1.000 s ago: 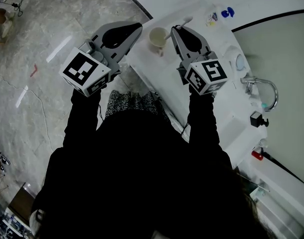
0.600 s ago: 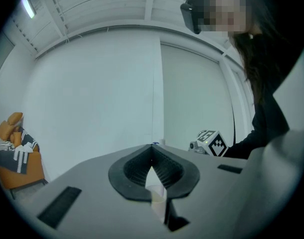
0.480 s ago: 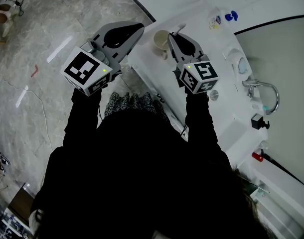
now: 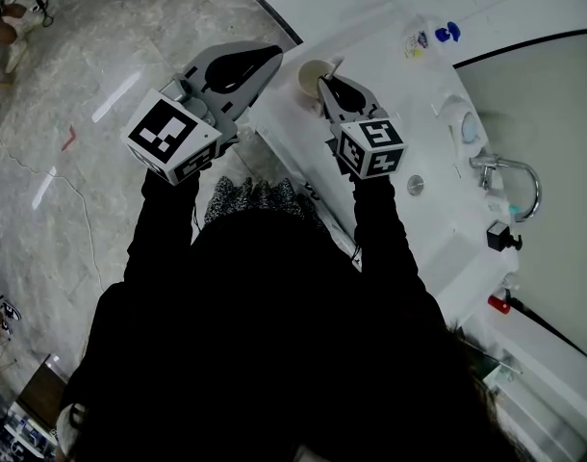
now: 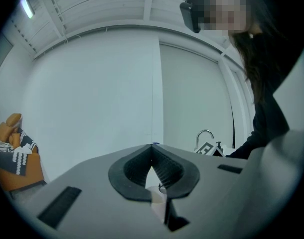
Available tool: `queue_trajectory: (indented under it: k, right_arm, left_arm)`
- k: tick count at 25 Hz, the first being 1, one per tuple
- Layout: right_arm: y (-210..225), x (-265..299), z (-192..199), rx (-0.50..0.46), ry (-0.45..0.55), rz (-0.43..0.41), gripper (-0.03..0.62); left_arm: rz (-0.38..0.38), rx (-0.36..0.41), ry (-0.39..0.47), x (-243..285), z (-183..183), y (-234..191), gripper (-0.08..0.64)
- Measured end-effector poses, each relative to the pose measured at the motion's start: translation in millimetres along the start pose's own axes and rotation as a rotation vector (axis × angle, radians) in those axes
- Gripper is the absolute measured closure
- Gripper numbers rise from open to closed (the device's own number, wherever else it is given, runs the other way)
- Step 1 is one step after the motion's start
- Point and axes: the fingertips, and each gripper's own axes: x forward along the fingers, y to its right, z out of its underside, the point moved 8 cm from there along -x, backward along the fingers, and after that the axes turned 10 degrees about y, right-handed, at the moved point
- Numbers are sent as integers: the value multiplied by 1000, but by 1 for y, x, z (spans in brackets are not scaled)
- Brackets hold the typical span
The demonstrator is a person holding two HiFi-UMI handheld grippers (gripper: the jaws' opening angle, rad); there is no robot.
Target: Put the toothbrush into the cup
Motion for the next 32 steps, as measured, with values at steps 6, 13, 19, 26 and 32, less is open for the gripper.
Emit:
queue_trajectory:
  k: [6, 13, 19, 26, 32]
  right_arm:
    - [5, 3, 9, 8, -43, 17, 544]
    - [3, 6, 11, -31, -70, 9, 545]
    - [3, 7, 11, -48, -83, -2, 543]
    - [0, -2, -1, -75, -61, 8, 544]
    - [-4, -12, -25, -113, -15, -9, 545]
  left_arm:
    - [-3, -18, 5, 1, 0, 0, 552]
    - [-4, -13, 9, 2, -3, -1, 552]
    - [2, -12, -1, 4, -1, 2, 552]
    - [-11, -21, 17, 5, -1, 5, 552]
    - [-18, -6, -6, 10, 3, 11, 552]
